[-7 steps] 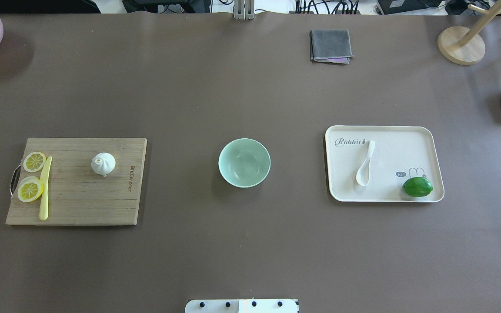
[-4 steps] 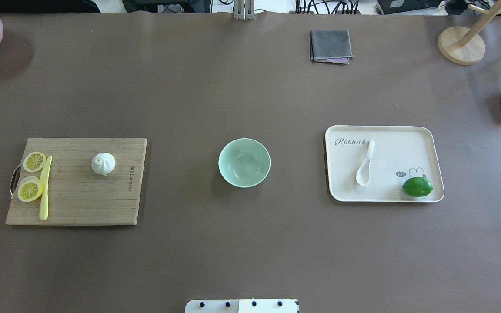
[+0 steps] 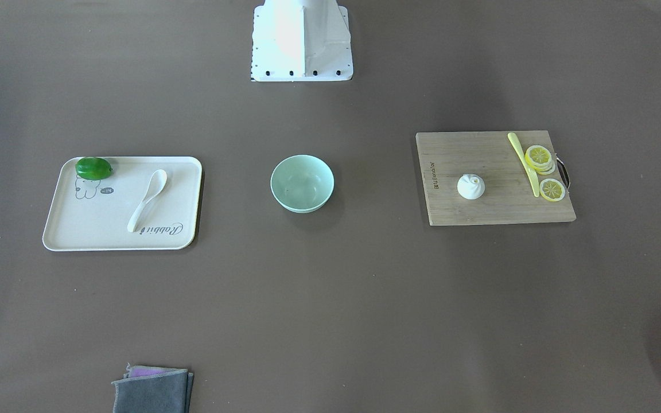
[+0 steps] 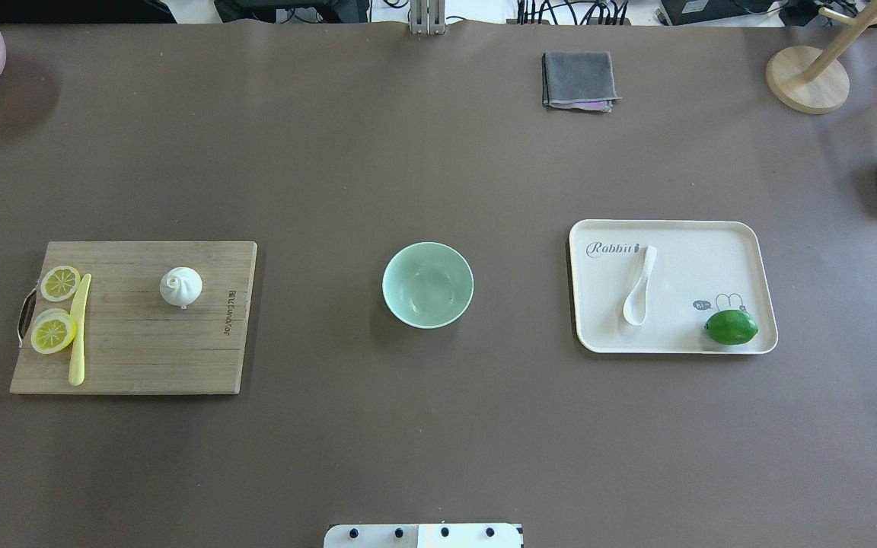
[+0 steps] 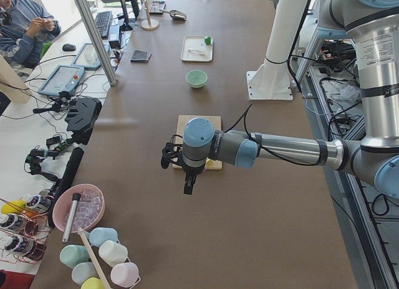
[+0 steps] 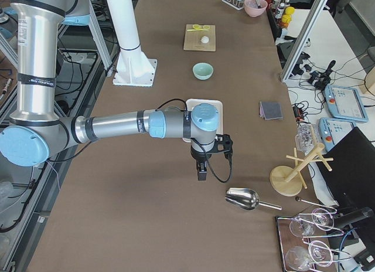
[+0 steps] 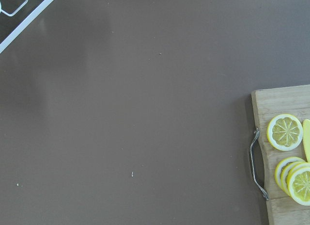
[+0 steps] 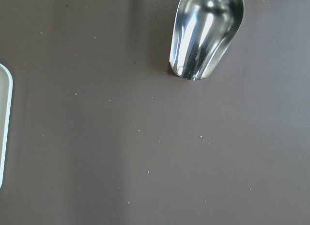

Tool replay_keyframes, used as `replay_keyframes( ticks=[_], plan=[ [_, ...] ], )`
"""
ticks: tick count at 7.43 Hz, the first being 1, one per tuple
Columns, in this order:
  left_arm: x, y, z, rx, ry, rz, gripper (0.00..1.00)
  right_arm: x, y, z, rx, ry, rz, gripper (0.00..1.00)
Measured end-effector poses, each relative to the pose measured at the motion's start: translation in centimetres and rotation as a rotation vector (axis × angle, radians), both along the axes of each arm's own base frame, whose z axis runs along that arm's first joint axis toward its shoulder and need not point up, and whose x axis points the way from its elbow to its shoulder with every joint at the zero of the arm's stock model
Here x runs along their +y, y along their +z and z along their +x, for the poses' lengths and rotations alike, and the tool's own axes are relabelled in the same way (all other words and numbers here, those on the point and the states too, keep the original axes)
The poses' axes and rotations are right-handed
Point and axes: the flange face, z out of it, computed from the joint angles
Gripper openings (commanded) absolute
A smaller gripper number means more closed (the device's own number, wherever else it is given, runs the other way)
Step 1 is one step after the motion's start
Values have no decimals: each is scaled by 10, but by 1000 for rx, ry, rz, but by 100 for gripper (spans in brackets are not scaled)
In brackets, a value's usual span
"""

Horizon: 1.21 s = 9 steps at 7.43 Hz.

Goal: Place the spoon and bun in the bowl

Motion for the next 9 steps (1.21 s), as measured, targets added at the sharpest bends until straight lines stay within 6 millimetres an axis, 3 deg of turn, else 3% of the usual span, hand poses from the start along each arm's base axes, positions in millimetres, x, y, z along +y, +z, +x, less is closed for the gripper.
replay_keyframes(
  ticks=[2,5,7,9],
  plan=[
    [4,7,0,5,0,54,98,-1,1,0,0,1,5,100],
    [-6,-2,2,10,2,96,97,-4,-2,-1,-5,2,14,100],
    [-19,-9,5,12,3,105,98,-7,-10,-2,-15,0,36,100],
    [-27,-13,8,30,-29,71,98,-16,-27,-18,-71,-6,93,100]
  ],
)
